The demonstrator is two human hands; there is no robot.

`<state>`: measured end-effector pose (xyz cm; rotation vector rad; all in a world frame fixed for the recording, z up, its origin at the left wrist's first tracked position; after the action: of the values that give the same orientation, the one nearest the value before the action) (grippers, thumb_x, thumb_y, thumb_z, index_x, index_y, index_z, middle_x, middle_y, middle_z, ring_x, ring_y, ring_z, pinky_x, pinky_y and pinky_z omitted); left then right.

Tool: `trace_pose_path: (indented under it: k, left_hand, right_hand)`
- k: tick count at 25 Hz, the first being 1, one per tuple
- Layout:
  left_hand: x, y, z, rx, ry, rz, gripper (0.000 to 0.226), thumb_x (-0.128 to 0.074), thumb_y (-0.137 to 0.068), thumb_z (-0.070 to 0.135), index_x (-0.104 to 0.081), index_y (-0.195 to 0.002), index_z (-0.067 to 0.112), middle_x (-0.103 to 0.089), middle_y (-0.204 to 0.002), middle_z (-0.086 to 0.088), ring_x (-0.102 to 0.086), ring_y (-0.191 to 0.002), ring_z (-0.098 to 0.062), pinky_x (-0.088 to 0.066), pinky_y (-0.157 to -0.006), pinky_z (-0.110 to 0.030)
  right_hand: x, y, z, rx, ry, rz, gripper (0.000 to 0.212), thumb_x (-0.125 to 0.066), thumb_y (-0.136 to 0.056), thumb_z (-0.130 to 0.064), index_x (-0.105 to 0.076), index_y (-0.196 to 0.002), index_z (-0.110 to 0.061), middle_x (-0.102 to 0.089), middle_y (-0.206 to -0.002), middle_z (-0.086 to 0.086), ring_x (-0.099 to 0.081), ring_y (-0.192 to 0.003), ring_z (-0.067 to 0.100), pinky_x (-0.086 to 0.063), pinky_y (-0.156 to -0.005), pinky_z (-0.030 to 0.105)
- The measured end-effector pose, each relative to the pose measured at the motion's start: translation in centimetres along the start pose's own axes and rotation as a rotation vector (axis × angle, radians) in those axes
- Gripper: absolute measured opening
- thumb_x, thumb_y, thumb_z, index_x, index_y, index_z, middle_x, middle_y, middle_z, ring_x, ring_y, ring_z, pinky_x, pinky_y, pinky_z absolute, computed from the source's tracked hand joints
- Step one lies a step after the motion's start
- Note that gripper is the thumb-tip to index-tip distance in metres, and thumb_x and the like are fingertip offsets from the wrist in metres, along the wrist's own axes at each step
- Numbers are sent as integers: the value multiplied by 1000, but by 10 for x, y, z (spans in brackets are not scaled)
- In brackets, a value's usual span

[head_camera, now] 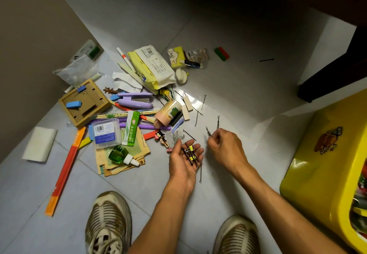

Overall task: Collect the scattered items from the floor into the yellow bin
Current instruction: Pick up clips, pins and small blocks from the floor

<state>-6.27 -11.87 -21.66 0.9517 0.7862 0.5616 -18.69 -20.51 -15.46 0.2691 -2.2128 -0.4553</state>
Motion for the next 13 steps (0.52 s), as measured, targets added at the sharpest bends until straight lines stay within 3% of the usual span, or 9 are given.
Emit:
trace_pose_path:
  k: [2,4,7,10,13]
  left_hand:
    - [-6,3,2,-6,70,-22,45,-44,-99,42,-67,-99,4,-69,-85,-15,-67,-82,-27,-51,-88,-40]
    - [-8,7,6,-9,107,-44,44,-42,-100,40,-67,-96,4,-69,-78,-13,-67,-75,-25,-54,-78,-38]
    - [6,11,14,-15,83,-7,41,-37,-102,35,-64,-98,5,-66,-75,-11,-63,-67,-23,-49,-63,-30]
    - [21,13,23,-10,82,16,40,-38,-101,35,-64,-97,5,-65,-73,-10,-61,-64,-23,-48,-57,-28]
    - [30,11,28,-13,83,20,40,-42,-100,37,-65,-101,4,-66,-76,-11,-63,-66,-23,-48,-62,-30]
  right_hand:
    - [-3,30,-23,65,-143,-33,19,-62,-87,-33,-62,-71,-23,-64,-63,-12,-58,-61,5,-40,-52,22]
    - [-2,47,-33,115,-87,1,23,-58,-87,-45,-68,-78,-27,-67,-72,-12,-59,-65,5,-45,-55,27]
    - [3,33,-33,133,-27,148,16,-58,-93,-29,-73,-92,-24,-70,-88,-8,-62,-78,11,-47,-66,27]
    - [-34,5,-46,209,318,95,18,-51,-97,-23,-66,-97,-13,-65,-97,5,-60,-84,26,-45,-66,32]
    - [-53,-11,-49,221,517,46,14,-49,-96,-18,-61,-97,-10,-64,-94,9,-59,-78,27,-47,-65,35]
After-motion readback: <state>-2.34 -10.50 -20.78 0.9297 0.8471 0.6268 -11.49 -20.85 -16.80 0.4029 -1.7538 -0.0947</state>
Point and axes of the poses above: each hand's wrist, its own y-axis away from the middle knuckle, its own x-axis out of the back of the hand, z = x × y, the point moved 10 cm from there along -y, towards the middle knuckle
